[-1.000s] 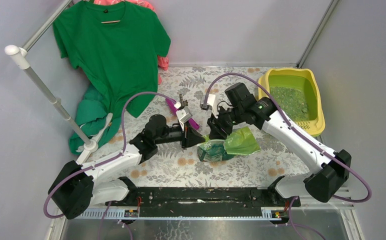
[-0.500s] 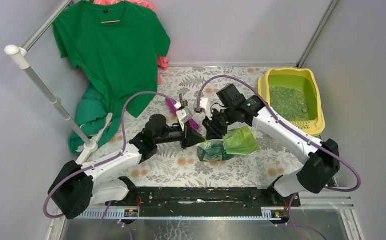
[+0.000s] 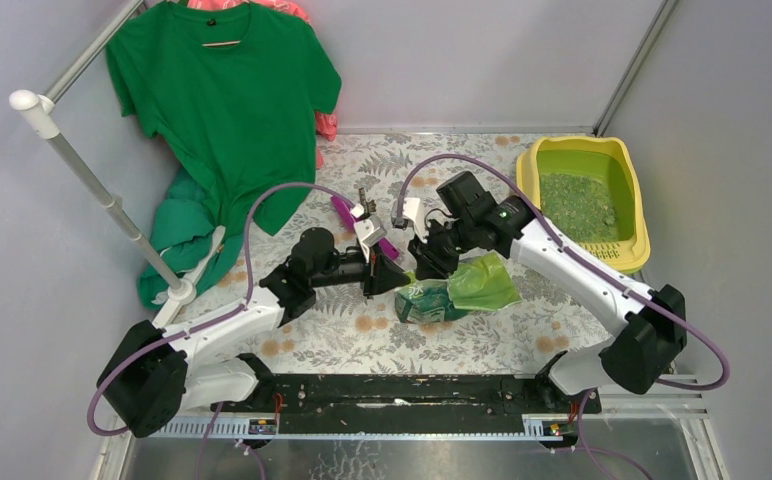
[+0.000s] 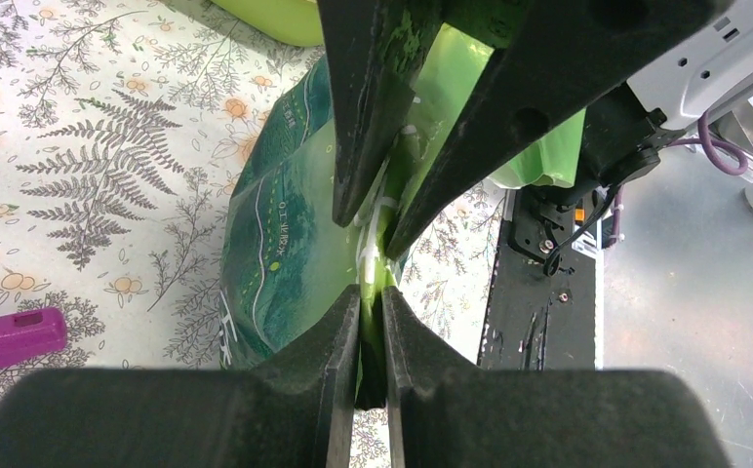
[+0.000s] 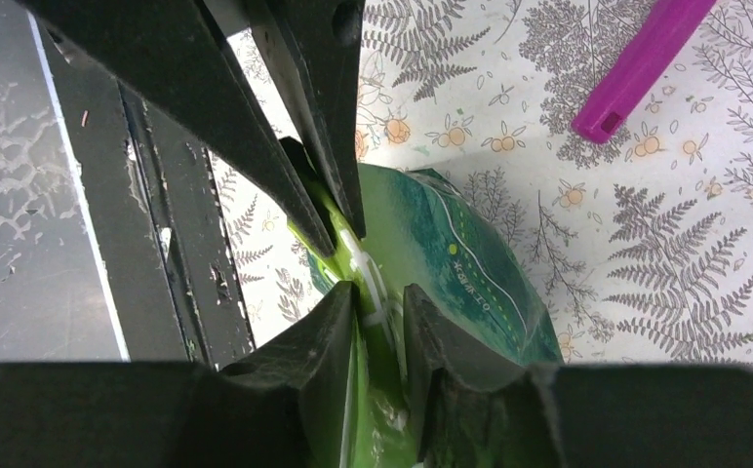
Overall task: Fill the litter box with clean litter
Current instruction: Close the cat litter bag at the center of the board.
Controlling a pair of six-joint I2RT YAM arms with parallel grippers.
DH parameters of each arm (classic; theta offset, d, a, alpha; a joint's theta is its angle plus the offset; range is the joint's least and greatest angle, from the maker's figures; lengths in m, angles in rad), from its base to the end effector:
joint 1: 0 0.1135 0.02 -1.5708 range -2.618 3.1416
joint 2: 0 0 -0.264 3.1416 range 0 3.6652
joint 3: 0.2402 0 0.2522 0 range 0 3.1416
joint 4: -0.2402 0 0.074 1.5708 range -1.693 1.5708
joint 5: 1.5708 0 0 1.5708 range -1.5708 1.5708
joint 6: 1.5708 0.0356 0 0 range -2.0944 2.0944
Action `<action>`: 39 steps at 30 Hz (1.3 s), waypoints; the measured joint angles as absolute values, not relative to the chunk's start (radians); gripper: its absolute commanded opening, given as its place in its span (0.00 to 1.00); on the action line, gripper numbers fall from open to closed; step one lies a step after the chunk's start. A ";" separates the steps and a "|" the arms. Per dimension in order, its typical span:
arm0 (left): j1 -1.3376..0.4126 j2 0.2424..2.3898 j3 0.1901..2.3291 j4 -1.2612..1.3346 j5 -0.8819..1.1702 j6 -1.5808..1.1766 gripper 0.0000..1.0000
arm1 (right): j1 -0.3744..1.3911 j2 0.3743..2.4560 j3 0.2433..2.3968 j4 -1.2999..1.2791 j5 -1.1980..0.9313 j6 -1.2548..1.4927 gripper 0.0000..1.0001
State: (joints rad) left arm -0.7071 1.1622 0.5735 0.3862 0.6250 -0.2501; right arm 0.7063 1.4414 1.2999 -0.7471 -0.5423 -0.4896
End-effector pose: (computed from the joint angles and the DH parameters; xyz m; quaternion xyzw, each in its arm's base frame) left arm 0.1787 -0.1801 0.2490 0.3563 0.6742 -0.4885 0.4241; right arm 0.2184 0.2105 0.3190 -0.5852 0.7000 0.2858 0.2931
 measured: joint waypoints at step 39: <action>-0.708 1.176 0.596 0.336 0.610 -0.229 0.19 | 0.623 1.221 1.158 -0.743 -0.243 -0.369 0.56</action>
